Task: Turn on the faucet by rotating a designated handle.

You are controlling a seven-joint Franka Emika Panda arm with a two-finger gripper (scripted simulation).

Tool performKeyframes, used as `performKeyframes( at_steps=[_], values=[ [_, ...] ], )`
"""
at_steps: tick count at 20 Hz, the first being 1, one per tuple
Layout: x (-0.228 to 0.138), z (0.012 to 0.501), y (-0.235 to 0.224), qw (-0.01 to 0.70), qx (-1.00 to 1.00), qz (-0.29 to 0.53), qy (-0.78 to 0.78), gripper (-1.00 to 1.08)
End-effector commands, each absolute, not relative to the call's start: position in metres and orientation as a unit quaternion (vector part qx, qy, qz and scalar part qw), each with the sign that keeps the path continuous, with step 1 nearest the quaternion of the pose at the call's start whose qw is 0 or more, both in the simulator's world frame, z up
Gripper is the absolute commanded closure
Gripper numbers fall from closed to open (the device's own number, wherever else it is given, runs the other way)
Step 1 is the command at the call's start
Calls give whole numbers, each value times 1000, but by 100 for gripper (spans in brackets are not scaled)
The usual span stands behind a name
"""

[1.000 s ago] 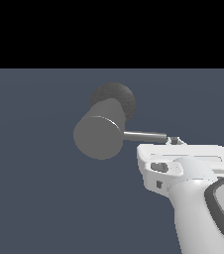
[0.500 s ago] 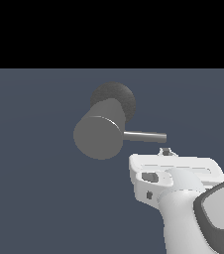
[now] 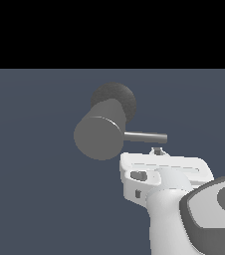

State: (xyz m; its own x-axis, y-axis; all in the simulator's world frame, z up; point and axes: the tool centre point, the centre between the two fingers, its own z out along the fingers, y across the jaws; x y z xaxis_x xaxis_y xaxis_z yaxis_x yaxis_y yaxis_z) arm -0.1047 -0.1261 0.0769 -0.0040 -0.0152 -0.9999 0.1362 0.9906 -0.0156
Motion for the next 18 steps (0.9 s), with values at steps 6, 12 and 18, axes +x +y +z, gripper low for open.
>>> performKeyframes(
  at_steps=[6,12,18],
  values=[
    [-105,88,-126,705,43,-53,706,108],
    [-105,108,-128,705,43,-53,706,108],
    [-105,127,-129,705,43,-53,706,108]
  ],
)
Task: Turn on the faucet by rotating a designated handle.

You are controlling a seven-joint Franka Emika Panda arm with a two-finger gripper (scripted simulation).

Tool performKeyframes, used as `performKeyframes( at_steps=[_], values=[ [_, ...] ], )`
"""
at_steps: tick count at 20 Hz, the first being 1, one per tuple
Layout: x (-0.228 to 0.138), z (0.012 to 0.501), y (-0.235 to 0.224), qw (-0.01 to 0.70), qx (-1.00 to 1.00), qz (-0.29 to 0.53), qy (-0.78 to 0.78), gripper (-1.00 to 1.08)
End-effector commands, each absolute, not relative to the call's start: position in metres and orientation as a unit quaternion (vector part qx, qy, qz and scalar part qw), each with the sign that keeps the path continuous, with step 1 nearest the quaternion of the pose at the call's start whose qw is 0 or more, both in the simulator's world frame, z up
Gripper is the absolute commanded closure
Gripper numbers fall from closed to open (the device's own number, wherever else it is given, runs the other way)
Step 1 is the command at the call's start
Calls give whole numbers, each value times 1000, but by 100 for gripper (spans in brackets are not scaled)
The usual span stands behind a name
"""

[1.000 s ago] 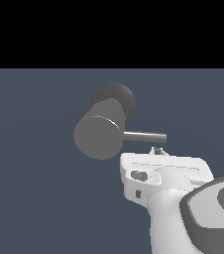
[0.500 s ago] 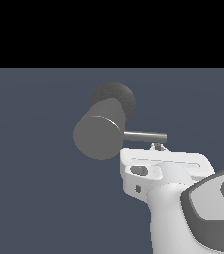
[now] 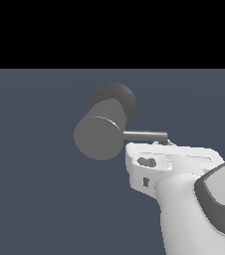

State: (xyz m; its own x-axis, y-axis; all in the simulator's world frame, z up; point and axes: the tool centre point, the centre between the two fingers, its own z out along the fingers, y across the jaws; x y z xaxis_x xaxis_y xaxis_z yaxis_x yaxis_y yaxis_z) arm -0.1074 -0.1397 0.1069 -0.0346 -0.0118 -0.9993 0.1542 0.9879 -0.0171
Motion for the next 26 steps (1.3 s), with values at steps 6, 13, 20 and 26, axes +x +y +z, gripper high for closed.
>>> performKeyframes(
  at_steps=[6,13,20,26],
  values=[
    [-108,116,-145,690,51,-63,720,108],
    [-106,143,-134,694,48,-60,716,108],
    [-104,168,-125,699,46,-57,712,108],
    [-103,189,-116,702,44,-55,708,108]
  ],
)
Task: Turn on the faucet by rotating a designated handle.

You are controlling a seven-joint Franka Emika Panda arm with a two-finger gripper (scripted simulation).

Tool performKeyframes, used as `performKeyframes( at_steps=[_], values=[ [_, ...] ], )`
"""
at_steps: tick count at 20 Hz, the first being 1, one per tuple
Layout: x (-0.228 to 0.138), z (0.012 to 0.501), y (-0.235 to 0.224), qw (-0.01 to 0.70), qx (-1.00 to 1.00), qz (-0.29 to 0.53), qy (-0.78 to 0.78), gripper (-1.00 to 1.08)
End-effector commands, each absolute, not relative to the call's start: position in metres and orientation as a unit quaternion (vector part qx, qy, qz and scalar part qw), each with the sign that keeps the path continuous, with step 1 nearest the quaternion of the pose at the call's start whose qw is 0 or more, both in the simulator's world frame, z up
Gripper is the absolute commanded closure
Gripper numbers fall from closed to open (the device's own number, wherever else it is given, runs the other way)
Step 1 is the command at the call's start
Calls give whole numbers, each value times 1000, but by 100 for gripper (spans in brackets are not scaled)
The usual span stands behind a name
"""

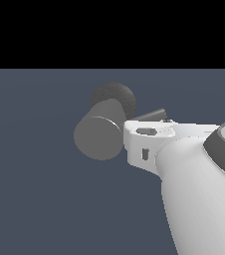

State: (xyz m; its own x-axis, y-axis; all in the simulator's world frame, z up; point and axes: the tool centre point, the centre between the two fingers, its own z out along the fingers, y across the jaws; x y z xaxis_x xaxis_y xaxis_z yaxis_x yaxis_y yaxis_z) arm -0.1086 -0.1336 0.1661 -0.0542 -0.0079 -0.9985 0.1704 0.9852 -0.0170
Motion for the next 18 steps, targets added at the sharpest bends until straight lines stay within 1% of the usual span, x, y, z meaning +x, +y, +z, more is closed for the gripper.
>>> performKeyframes(
  at_steps=[1,5,6,18],
  values=[
    [-103,193,-115,703,44,-55,708,108],
    [-102,203,-111,705,43,-53,706,108],
    [-107,177,-128,685,55,-63,724,108],
    [-101,217,-97,696,49,-58,715,108]
  ],
)
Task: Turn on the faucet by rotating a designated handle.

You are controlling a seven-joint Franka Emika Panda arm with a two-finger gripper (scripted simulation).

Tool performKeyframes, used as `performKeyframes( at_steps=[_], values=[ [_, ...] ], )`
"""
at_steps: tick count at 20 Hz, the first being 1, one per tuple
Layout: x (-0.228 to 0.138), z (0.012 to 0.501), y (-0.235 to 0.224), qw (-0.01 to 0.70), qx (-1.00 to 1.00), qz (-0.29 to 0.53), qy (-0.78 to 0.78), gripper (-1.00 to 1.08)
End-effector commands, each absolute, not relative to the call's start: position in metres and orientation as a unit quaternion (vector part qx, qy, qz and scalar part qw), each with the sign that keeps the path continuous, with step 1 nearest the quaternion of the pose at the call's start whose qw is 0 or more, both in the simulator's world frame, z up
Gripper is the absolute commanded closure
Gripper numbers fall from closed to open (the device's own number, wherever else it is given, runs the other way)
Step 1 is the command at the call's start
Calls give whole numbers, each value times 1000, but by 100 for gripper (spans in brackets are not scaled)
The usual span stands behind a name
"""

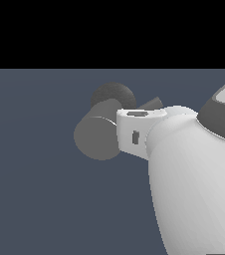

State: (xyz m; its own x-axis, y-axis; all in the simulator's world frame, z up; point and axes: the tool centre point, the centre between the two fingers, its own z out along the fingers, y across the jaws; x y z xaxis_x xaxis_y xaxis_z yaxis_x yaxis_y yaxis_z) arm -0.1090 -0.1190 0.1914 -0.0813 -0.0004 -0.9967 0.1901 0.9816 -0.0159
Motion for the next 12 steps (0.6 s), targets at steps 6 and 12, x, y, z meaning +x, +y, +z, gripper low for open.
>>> performKeyframes(
  at_steps=[6,12],
  values=[
    [-99,237,-82,700,46,-56,710,108],
    [-97,253,-69,705,44,-54,706,108]
  ],
)
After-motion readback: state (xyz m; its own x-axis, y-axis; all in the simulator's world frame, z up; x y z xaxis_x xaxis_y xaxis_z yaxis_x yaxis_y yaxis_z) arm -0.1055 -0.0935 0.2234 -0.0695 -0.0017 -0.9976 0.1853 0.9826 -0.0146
